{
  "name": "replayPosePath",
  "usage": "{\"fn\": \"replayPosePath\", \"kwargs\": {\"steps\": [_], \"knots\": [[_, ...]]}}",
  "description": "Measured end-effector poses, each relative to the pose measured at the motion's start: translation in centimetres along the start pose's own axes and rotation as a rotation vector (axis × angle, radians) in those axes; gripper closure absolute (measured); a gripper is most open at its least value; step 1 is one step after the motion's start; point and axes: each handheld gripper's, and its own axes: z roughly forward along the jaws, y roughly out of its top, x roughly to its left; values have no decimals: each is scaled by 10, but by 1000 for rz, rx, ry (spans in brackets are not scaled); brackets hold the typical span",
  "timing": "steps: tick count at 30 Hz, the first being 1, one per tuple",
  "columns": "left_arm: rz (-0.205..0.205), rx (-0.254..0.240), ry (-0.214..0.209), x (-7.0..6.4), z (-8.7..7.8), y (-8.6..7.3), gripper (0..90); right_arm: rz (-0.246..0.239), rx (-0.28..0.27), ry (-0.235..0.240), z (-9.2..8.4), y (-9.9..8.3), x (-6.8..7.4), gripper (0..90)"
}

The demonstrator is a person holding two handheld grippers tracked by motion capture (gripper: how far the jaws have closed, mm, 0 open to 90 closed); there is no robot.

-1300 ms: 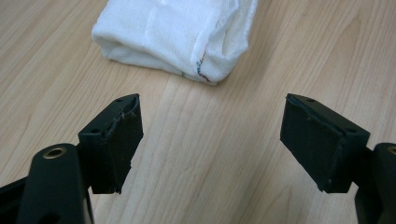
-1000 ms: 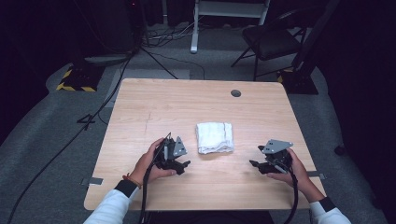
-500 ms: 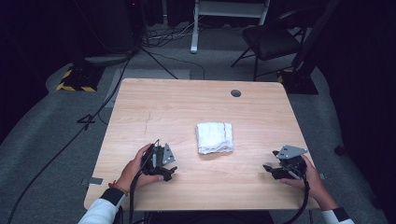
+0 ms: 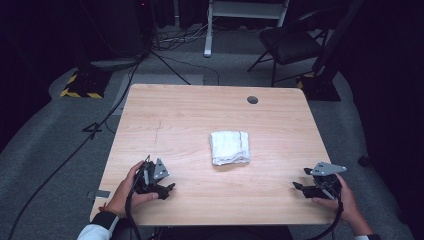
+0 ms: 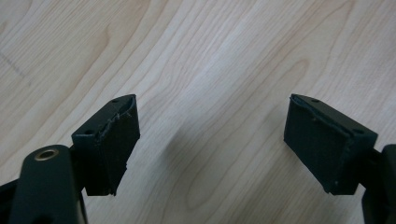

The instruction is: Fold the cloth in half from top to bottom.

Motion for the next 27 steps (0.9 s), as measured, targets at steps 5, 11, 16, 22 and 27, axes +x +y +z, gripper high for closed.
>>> {"fn": "replayPosePath", "kwargs": {"steps": [5,11,16,22,27], "knots": [[-52,-13,9,2,-3,-11,203,93,-20,9,-3,-19,-8,274],[-94,-25,-47,13,-6,-25,205,180,-63,7,-11,-38,-13,260],[-183,-116,-104,24,-5,-46,187,197,-77,-16,-12,-42,-12,243],[-213,-111,-76,23,-6,-47,181,208,-82,-28,-11,-43,-12,225],[-218,-109,-73,23,-6,-47,175,214,-83,-34,-11,-42,-12,223]]}}
